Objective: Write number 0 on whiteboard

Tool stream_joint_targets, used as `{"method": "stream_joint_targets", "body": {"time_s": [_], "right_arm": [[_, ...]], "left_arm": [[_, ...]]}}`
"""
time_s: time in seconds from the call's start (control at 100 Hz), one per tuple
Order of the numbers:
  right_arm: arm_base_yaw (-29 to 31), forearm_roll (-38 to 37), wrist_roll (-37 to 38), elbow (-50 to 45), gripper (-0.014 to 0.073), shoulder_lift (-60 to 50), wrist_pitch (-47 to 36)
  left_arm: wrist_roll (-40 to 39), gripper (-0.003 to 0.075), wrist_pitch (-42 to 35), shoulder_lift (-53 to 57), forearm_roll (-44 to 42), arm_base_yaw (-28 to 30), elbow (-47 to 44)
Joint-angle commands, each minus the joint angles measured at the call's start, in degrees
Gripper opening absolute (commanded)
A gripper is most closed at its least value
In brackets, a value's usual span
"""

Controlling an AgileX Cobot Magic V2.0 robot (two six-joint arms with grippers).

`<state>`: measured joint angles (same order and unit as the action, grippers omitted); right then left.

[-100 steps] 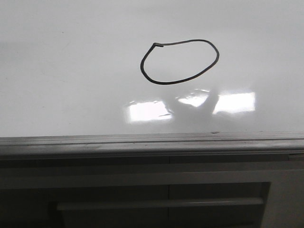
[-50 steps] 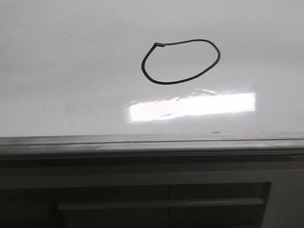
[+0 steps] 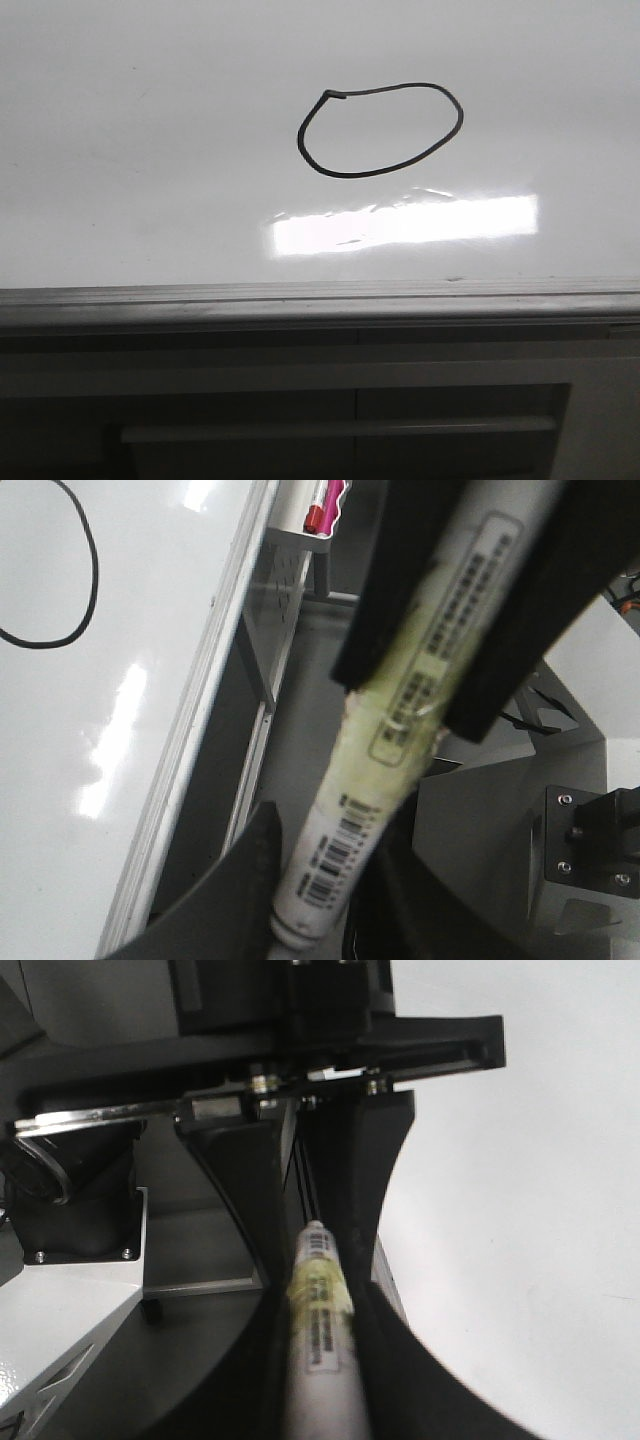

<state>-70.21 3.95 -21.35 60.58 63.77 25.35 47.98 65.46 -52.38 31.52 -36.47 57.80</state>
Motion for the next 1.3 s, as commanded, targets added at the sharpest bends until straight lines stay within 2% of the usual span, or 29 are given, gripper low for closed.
{"method": "stream_joint_targets", "body": {"time_s": [0.0,0.02,0.13,0.2,0.25,0.35,0.4,0.45,0.5,0.6,0.67,0.74,0.76,0.78,0.79,0.82,0.84,0.89,1.11,1.29], "right_arm": [[-0.01,0.46,-0.59,2.16,-0.0049,-1.19,-3.76],[-0.01,0.46,-0.59,2.16,-0.0049,-1.19,-3.76],[-0.01,0.46,-0.59,2.16,-0.0042,-1.19,-4.43],[0.21,0.46,-0.59,2.16,0.002,-1.19,-4.93],[0.87,0.46,-0.59,2.16,0.0116,-1.19,-4.92],[3.67,0.46,1.92,2.16,0.041,-2.4,-5.33],[5.73,0.46,2.43,2.16,0.053,-3.61,-5.22],[7.76,0.46,2.43,2.16,0.061,-5.27,-4.95],[10.19,0.46,2.58,2.16,0.0639,-7.28,-4.69],[14.19,0.46,2.58,2.16,0.061,-12.31,-3.33],[16.85,0.46,3.3,2.16,0.0539,-15.49,-0.79],[18.98,0.46,4.95,2.03,0.0351,-18.4,3.42],[19.44,0.46,5.37,1.9,0.0268,-19.18,4.97],[19.79,0.46,5.76,1.59,0.0145,-19.93,6.9],[19.81,0.46,5.76,1.46,0.0145,-20.16,7.34],[20.16,0.46,5.77,0.83,-0.0019,-21.12,8.8],[20.25,0.46,5.77,0.18,-0.0071,-21.8,9.36],[20.25,0.33,6.21,-2.15,-0.0049,-23.44,9.27],[20.25,0.47,7.88,-11.37,-0.0048,-27.03,3.2],[20.25,0.47,9.4,-14.4,-0.0048,-27.16,0.12]], "left_arm": [[-0.15,0.0003,-3.92,0.22,2.26,-0.1,1.99],[-0.15,-0.002,-3.91,0.22,2.26,-0.1,1.99],[-0.15,-0.002,-4.03,0.22,2.66,-0.1,1.99],[-0.15,-0.002,-4.88,0.22,3.21,-0.1,1.99],[-0.26,-0.002,-6.38,0.22,4.06,-0.1,1.71],[-1.3,-0.002,-11.15,0.22,6.63,-0.1,0.23],[-1.92,-0.002,-14.21,0.22,7.95,-0.1,-1.12],[-3.37,-0.002,-17.78,0.22,8.9,-0.1,-2.87],[-5.05,-0.002,-22.28,0.22,9.28,-0.1,-4.79],[-10.66,-0.002,-32.38,0.22,10.13,-0.1,-9.03],[-15.57,-0.002,-40.12,0.17,11.85,-0.1,-12.09],[-19.59,-0.002,-47.28,-0.31,14.01,-0.1,-14.93],[-20.36,-0.002,-49.13,-0.81,14.61,-0.1,-15.9],[-20.85,-0.002,-50.87,-1.15,15.1,-0.1,-16.51],[-20.95,-0.002,-51.88,-1.26,15.27,-0.1,-16.69],[-20.95,-0.002,-53.66,-1.89,16.22,-0.1,-17.42],[-20.95,-0.002,-54.72,-2.42,16.69,-0.1,-17.53],[-20.95,-0.002,-56.16,-3.94,17.05,-0.1,-17.69],[-20.95,-0.002,-59.48,-12.13,21.89,-0.1,-17.47],[-20.95,-0.002,-60.41,-16.61,22.35,-0.1,-17.47]]}}
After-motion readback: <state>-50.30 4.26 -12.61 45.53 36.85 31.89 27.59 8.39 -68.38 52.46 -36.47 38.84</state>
